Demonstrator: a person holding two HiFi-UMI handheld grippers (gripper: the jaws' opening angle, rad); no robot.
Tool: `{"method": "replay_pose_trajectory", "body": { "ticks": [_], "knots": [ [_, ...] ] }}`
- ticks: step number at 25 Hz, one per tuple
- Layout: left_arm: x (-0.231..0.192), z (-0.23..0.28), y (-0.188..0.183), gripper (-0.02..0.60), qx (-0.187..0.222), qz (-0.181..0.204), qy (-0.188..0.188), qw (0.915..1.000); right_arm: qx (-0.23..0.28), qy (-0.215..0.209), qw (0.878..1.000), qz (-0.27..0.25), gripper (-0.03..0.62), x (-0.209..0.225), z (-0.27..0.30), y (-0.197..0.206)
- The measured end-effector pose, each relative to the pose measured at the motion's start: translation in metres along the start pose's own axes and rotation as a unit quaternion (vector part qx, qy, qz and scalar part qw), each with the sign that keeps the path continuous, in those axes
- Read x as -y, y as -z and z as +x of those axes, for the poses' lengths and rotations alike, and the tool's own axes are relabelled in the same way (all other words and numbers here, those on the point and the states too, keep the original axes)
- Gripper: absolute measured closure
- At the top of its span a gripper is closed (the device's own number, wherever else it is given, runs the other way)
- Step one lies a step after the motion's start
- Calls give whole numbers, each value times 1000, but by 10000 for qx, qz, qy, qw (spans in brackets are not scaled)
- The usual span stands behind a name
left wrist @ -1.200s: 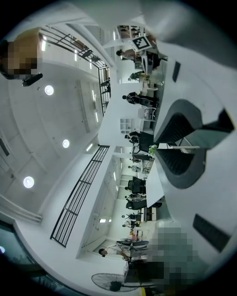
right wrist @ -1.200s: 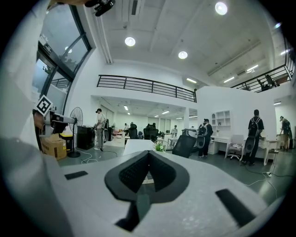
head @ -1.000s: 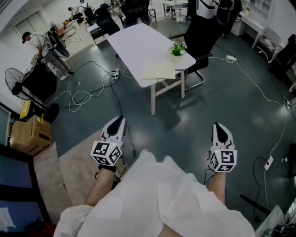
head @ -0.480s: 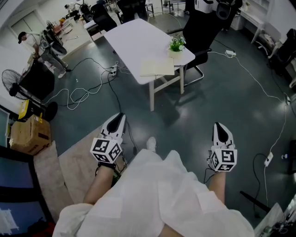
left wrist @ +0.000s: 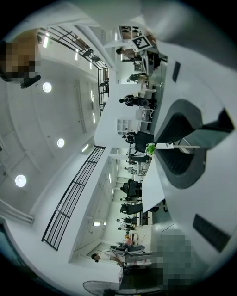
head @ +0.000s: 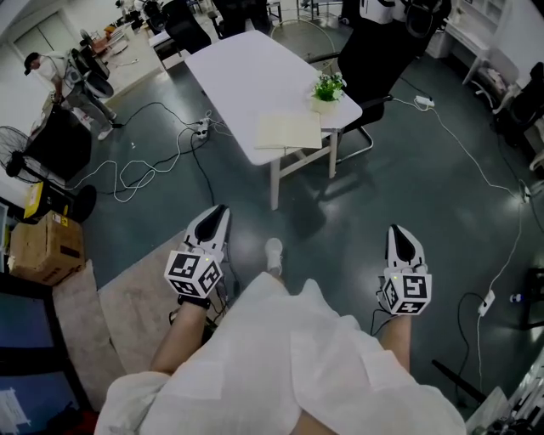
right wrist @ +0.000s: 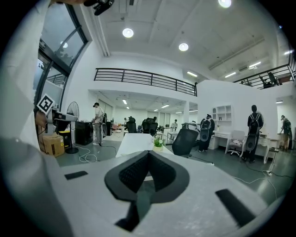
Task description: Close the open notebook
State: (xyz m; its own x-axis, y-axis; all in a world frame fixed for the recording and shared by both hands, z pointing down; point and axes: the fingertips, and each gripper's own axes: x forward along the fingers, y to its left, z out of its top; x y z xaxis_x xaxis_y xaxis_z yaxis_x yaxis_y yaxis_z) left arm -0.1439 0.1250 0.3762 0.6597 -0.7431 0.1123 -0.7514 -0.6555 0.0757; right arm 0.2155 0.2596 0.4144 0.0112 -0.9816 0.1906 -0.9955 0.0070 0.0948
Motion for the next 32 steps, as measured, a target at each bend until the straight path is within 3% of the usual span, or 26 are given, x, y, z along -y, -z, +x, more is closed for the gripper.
{"method": "replay_pose_trajectory", "body": {
  "ticks": [18,32],
  "knots": [
    [-145,182,-15,548,-287,-60,17,9996,-276,-431,9986,161,589,-7,256,-20],
    [-228,274,-21,548,-415,-193,205,9987,-575,-415,9968,368,589,-17,379,-29]
  ]
}}
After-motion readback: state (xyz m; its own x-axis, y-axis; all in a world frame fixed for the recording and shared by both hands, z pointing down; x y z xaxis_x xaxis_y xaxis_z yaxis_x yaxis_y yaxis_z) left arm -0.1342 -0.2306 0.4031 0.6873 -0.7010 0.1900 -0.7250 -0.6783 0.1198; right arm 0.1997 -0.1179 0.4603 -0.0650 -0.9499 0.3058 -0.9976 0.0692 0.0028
